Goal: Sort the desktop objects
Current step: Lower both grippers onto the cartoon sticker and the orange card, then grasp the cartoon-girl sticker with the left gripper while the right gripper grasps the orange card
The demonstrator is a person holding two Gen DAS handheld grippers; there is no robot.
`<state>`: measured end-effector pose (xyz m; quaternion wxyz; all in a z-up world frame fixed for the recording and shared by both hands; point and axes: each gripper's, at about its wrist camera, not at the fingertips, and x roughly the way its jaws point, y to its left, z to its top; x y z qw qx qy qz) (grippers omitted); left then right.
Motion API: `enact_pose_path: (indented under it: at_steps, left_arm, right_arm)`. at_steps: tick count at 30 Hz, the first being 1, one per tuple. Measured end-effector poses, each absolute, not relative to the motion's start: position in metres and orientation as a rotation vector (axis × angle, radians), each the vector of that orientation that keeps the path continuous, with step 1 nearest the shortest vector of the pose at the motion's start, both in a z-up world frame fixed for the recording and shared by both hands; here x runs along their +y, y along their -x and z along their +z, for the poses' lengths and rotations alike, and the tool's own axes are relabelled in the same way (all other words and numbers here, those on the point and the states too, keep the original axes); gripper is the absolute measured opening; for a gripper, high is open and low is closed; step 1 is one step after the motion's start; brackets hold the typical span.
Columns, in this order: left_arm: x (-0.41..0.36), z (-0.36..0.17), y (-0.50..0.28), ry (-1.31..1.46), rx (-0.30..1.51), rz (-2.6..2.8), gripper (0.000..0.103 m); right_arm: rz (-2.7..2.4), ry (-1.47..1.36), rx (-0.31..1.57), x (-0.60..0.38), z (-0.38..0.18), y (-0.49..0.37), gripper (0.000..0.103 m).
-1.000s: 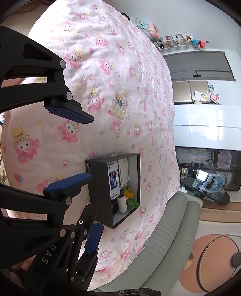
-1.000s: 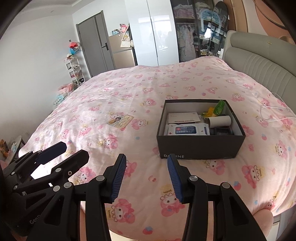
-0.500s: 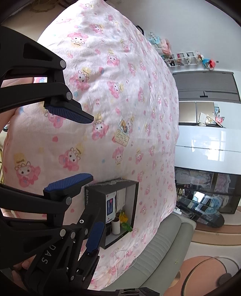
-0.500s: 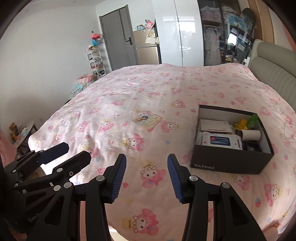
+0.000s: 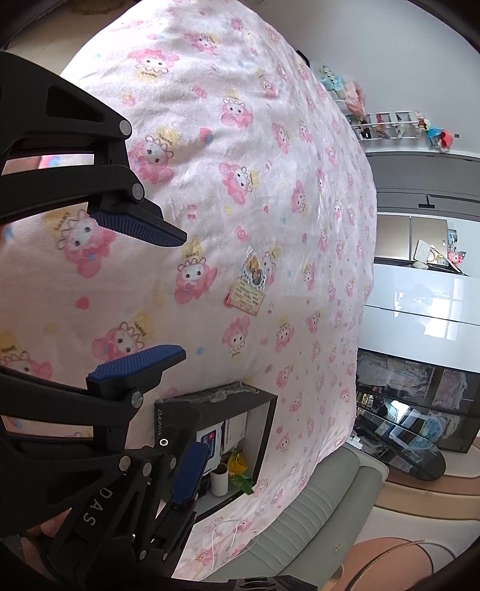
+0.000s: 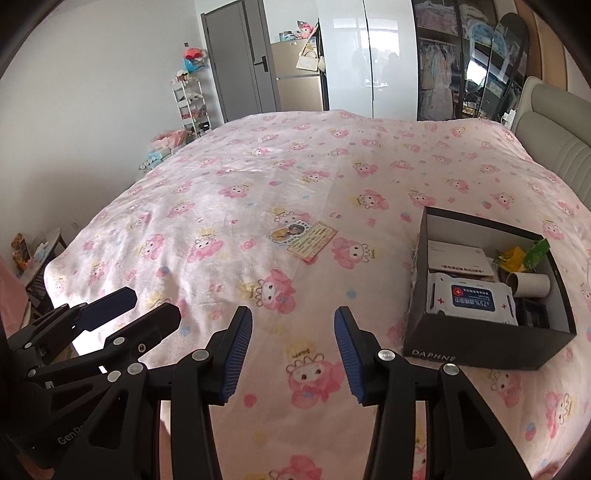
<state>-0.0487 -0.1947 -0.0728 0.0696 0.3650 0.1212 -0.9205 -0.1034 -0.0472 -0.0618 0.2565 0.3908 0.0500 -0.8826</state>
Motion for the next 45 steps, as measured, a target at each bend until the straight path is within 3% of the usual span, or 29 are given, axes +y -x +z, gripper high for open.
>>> enact_pose_path:
  at_steps: [12,18,26,29,30,31,34,36,43,45]
  left_arm:
    - [-0.249,-0.138,0.171,-1.176,0.561,-2.744,0.050]
    - [-0.276,-0.195,0.242,-1.284,0.667,-2.663,0.037]
    - [-0.297,-0.255,0.299,-1.398,0.818,-2.554,0.036]
    - [-0.302,-0.266,0.310,-1.400,0.851,-2.532,0.036]
    - [-0.302,-0.268,0.312,-1.397,0.850,-2.534,0.032]
    - [-0.301,-0.269,0.314,-1.393,0.846,-2.540,0.020]
    - [-0.297,-0.266,0.312,-1.381,0.847,-2.561,0.012]
    - [-0.293,-0.261,0.303,-1.371,0.856,-2.577,0.010]
    - [-0.278,-0.242,0.254,-1.359,0.896,-2.555,0.008]
    - [-0.275,-0.242,0.237,-1.375,0.912,-2.531,0.011]
  right_arm:
    - [-2.389,-1.137,0.130,-0.088,-0.114,0.218,0.042]
    - [-2.344,-1.279,0.096,-0.109,-0.173,0.286,0.041]
    - [-2.269,-1.397,0.042,-0.127,-0.225,0.335,0.041]
    - [-2.233,-1.429,0.005,-0.131,-0.238,0.349,0.041]
    - [-2.221,-1.438,-0.007,-0.132,-0.242,0.351,0.041]
    - [-2.208,-1.447,-0.016,-0.132,-0.245,0.354,0.041]
    - [-2.180,-1.422,-0.007,-0.135,-0.244,0.350,0.037]
    - [-2.163,-1.394,-0.013,-0.133,-0.237,0.343,0.031]
    - [-2.169,-1.401,-0.026,-0.115,-0.221,0.317,0.030]
    - [-2.162,-1.417,-0.034,-0.109,-0.220,0.308,0.030]
